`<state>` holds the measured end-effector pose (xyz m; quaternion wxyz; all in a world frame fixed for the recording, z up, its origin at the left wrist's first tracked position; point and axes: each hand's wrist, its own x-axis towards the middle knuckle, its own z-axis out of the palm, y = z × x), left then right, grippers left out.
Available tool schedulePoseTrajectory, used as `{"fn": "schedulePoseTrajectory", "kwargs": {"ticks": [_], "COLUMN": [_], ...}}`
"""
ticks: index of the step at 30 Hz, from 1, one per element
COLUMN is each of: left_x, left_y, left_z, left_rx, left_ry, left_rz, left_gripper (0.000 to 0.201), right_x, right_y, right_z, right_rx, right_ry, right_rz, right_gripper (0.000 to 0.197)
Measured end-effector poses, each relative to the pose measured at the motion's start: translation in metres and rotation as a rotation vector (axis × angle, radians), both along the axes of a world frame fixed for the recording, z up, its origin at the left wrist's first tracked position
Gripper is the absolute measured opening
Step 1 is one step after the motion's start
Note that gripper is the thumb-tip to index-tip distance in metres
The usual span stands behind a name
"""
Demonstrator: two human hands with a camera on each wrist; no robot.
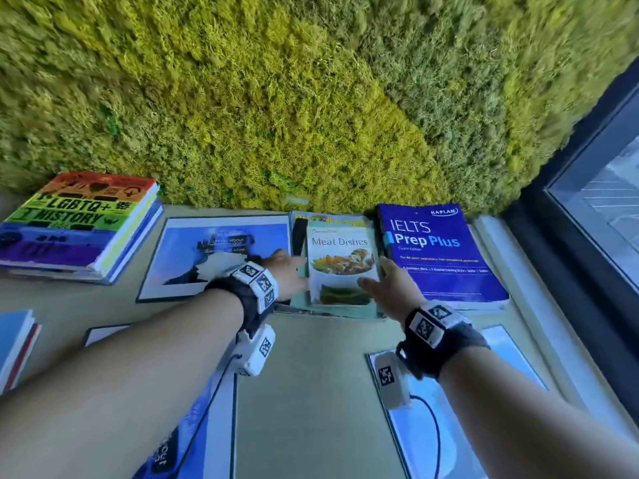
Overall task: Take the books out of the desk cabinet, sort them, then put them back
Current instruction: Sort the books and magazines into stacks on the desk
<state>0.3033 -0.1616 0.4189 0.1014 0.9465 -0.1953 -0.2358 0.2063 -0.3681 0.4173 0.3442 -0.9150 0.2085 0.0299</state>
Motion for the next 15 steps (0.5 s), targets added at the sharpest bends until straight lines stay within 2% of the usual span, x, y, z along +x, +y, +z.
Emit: {"fn": "schedulePoseTrajectory", "kwargs": {"ticks": [1, 2, 5, 8, 10, 13, 15], "left_x": [-0.001, -0.002, -0.007, -0.012, -0.015, -0.021, -0.03], "left_y": [0.002, 0.005, 0.019, 0.034, 0.046, 0.066, 0.086], "left_z": [-0.005, -0.01, -0.017, -0.011, -0.009, 0.005, 0.022], "left_rx": [0.095, 0.16, 0.244, 0.282, 0.235, 0.1, -0.001], "left_ry": [0.025, 0.041, 0.047, 0.046, 0.068, 0.066, 0.053], "left_rz": [-0.043, -0.068, -0.044, -0.037, -0.053, -0.025, 0.002], "left_gripper": [0.061, 0.063, 0.07, 0.073, 0.074, 0.076, 0.071], "right_x": [-0.005, -0.012, -0.027, -0.031, -0.033, -0.042, -0.05], "right_y": [0.002, 0.006, 0.012, 0.01, 0.013, 0.032, 0.057], "right_z": [-0.012, -0.023, -0.056, -0.057, -0.044, -0.024, -0.017], "right_rx": [-0.091, -0.179, -0.372, -0.364, -0.382, -0.46, -0.377], "right_ry": [0.031, 0.085, 0.254, 0.326, 0.353, 0.208, 0.027], "right_rz": [0.086, 0.181, 0.397, 0.381, 0.347, 0.229, 0.239], "right_gripper": [0.059, 0.067, 0.077, 0.083, 0.077, 0.062, 0.051]}}
